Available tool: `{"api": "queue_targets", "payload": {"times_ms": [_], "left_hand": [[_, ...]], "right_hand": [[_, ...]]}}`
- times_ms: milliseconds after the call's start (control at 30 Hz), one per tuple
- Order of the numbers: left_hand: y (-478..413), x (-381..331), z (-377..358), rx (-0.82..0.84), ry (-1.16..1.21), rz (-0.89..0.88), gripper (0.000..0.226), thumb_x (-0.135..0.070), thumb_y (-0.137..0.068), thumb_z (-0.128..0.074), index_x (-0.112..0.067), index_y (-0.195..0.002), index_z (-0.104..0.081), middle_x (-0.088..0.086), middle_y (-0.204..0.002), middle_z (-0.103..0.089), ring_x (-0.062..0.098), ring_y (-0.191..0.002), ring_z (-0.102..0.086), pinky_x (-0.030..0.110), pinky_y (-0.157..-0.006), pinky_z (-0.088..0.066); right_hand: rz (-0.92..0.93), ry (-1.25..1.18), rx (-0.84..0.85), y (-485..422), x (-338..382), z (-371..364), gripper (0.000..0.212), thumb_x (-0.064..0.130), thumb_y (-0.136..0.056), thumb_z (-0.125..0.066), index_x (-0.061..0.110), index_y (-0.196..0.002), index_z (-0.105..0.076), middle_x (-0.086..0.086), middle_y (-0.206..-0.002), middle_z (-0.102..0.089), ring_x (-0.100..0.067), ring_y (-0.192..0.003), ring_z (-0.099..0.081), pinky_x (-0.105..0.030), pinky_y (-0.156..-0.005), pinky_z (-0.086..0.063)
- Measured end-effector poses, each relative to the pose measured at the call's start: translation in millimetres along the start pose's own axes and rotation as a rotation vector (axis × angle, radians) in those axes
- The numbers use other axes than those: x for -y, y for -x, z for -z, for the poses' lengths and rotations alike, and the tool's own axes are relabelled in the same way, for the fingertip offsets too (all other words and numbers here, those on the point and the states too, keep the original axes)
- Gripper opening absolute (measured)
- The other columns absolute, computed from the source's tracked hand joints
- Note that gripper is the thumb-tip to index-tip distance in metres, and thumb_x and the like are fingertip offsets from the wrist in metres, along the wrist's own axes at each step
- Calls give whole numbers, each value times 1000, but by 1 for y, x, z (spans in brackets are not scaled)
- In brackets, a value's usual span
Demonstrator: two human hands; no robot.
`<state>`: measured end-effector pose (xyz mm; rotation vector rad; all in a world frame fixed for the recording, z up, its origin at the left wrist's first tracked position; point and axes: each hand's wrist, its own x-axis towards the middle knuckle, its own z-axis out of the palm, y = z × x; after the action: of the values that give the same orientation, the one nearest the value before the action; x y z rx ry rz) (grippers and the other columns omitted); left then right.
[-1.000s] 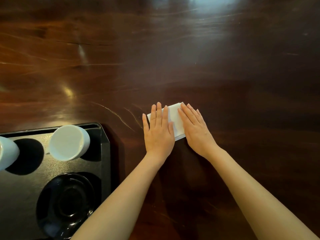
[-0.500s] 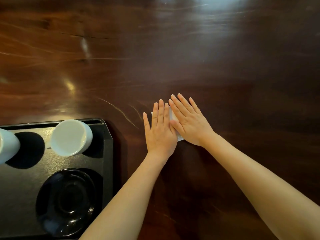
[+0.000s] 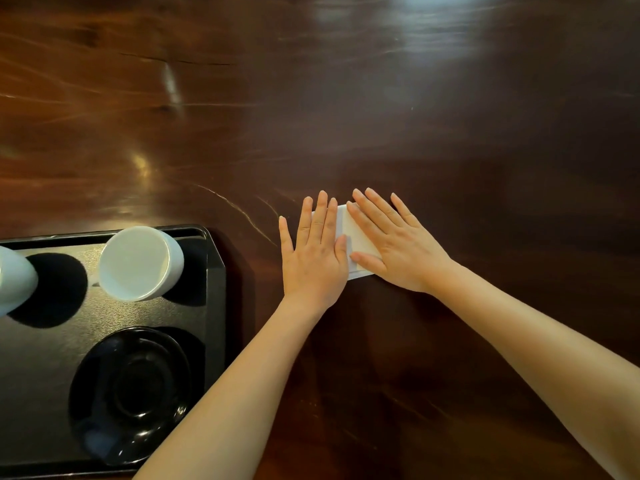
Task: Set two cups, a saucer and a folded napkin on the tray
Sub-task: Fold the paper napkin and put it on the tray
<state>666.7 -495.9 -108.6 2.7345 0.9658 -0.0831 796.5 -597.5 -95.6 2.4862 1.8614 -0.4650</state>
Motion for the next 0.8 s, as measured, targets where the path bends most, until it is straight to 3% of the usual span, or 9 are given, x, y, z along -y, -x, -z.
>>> {"api": "queue_targets", "payload": {"times_ms": [367, 500, 600, 667, 733, 800], "left_hand": [[9, 6, 7, 27, -1, -31, 64, -47, -89, 6, -26, -149, 5, -5, -161, 4, 18, -148, 7, 46, -117, 9], [8, 8, 6, 21, -35, -56, 63, -48, -91, 2, -24, -148, 6, -2, -161, 1, 20, -148, 4, 49, -117, 7], [12, 7, 11, -79, -32, -56, 60, -43, -95, -11, -16, -148, -1, 5, -160, -11, 23, -147, -7, 49, -118, 3], [20, 5, 12, -104, -58, -203, 55, -37, -99, -14, -11, -148, -11, 9, -157, -19, 24, -145, -14, 46, -119, -1], [28, 5, 10, -20, -117, -403, 55, -37, -100, -6, -10, -146, -20, 9, -154, -27, 21, -143, -18, 37, -118, 2], [30, 9, 7, 46, -157, -472, 58, -41, -100, -5, -10, -146, -24, 9, -154, -28, 20, -142, -19, 34, -117, 5]], "right_hand": [[-9, 7, 23, 29, -1, -7, 82, 69, -87, -14, 21, -145, 19, 4, -154, 24, -12, -143, 23, -35, -116, 15], [27, 32, 42, 30, -4, -4, 88, 72, -86, -18, 20, -145, 20, 2, -154, 24, -14, -142, 23, -35, -115, 16], [49, 47, 39, 31, -4, -2, 90, 72, -83, -19, 18, -145, 18, 0, -154, 22, -17, -144, 19, -37, -117, 13], [47, 26, 42, 30, -4, -1, 91, 73, -83, -20, 18, -145, 18, 0, -153, 23, -17, -144, 19, -38, -119, 9], [53, 11, 76, 30, -2, 3, 92, 74, -82, -22, 19, -144, 19, 1, -152, 25, -17, -144, 21, -39, -120, 9], [63, 35, 113, 32, -2, 8, 93, 73, -82, -22, 18, -144, 20, 1, -152, 26, -18, -144, 21, -38, -118, 11]]}}
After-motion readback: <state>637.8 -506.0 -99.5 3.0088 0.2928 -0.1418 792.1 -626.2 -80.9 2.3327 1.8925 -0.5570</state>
